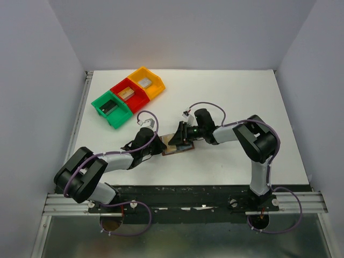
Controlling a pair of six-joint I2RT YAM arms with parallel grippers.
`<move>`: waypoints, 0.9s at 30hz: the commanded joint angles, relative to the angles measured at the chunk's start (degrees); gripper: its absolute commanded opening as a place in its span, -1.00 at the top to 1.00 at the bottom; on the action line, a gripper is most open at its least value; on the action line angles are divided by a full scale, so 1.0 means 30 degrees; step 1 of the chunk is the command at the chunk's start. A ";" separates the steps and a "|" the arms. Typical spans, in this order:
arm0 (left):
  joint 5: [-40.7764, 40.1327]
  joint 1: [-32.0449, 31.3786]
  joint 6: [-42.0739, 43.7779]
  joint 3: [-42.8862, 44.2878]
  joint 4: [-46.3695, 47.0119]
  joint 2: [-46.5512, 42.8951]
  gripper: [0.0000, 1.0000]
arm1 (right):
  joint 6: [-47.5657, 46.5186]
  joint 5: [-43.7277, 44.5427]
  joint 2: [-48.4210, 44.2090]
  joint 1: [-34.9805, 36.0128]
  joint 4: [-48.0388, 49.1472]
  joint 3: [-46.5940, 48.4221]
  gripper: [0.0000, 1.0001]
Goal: Take the credit cards out of the card holder
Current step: Remove the credit card from the card holder.
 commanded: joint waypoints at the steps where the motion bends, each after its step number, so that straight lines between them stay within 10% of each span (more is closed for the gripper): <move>1: 0.1024 -0.0117 0.0082 -0.0451 -0.0127 0.0653 0.74 | 0.0030 -0.0954 0.0599 0.0343 -0.0090 0.0579 0.02; 27: -0.0235 0.0000 -0.0240 -0.1096 -0.1680 -0.0460 0.64 | -0.1200 0.0393 -0.0718 0.0167 -0.2902 0.0521 0.04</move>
